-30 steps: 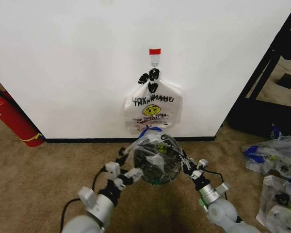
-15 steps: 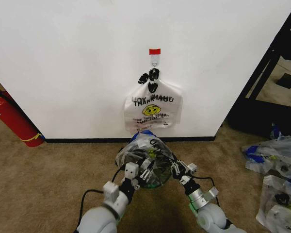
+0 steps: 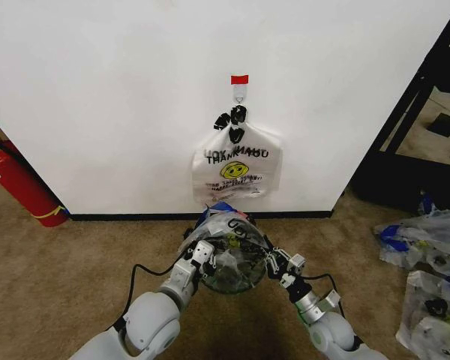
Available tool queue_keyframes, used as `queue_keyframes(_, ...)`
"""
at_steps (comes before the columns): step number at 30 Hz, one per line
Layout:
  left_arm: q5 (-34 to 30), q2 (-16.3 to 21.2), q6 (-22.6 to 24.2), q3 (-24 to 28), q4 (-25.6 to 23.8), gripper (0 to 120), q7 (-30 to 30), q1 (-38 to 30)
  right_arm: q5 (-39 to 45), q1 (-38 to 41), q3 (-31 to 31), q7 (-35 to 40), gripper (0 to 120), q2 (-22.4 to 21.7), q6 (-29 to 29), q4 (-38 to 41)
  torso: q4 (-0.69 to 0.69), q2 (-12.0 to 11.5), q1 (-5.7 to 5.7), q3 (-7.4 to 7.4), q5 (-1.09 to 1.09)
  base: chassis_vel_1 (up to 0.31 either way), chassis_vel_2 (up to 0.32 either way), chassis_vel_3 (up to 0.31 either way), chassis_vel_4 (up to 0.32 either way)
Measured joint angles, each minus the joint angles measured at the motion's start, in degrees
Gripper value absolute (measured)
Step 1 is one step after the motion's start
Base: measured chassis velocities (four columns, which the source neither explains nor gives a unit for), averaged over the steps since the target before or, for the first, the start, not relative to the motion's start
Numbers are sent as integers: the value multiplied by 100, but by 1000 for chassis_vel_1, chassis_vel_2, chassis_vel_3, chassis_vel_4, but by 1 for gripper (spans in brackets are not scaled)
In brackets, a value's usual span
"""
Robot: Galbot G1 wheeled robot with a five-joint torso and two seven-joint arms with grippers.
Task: Pick up the garbage bag from the wall and place it over the trash bin.
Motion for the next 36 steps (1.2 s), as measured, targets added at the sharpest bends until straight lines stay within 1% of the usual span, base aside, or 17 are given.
queue_keyframes(5,-19,-15,54,-9,-104,0,42,127,-114,70,-7,-5,1,65,18,-82,0,0,0,0,1,0,0,0,0)
queue_keyframes(10,-19,-39,51,0,-102,0,102,135,-150,94,-31,-5,1,107,19,-105,0,0,0,0,0,0,0,0,0)
queue_keyframes(15,1,-163,34,94,87,0,150,29,-177,103,-91,-3,1,187,17,-100,0,0,0,0,0,0,0,0,0)
queue_keyframes(18,5,-236,28,167,288,0,153,-93,-162,74,-129,10,1,220,-3,-55,-1,0,0,0,0,0,0,0,0)
queue_keyframes(19,31,-280,28,211,432,0,154,-178,-150,43,-144,11,1,225,-15,-24,-1,0,0,0,1,0,0,0,0)
queue_keyframes(21,199,-363,26,267,677,0,155,-331,-61,-30,-161,12,1,220,-50,104,-1,0,0,0,1,0,0,0,0)
queue_keyframes(22,199,-363,26,267,677,0,155,-331,-61,-30,-161,12,1,220,-50,104,-1,0,0,0,1,0,0,0,0)
queue_keyframes(29,728,-588,130,385,1387,0,104,-652,33,-109,-201,-3,1,210,-92,317,-1,0,0,0,0,0,0,0,0)
queue_keyframes(30,728,-588,130,385,1387,0,104,-652,33,-109,-201,-3,1,210,-92,317,-1,0,0,0,0,0,0,0,0)
queue_keyframes(36,994,-766,251,380,1850,0,-23,-776,39,-195,-227,-89,1,182,-96,419,0,0,0,-1,0,0,0,0,0)
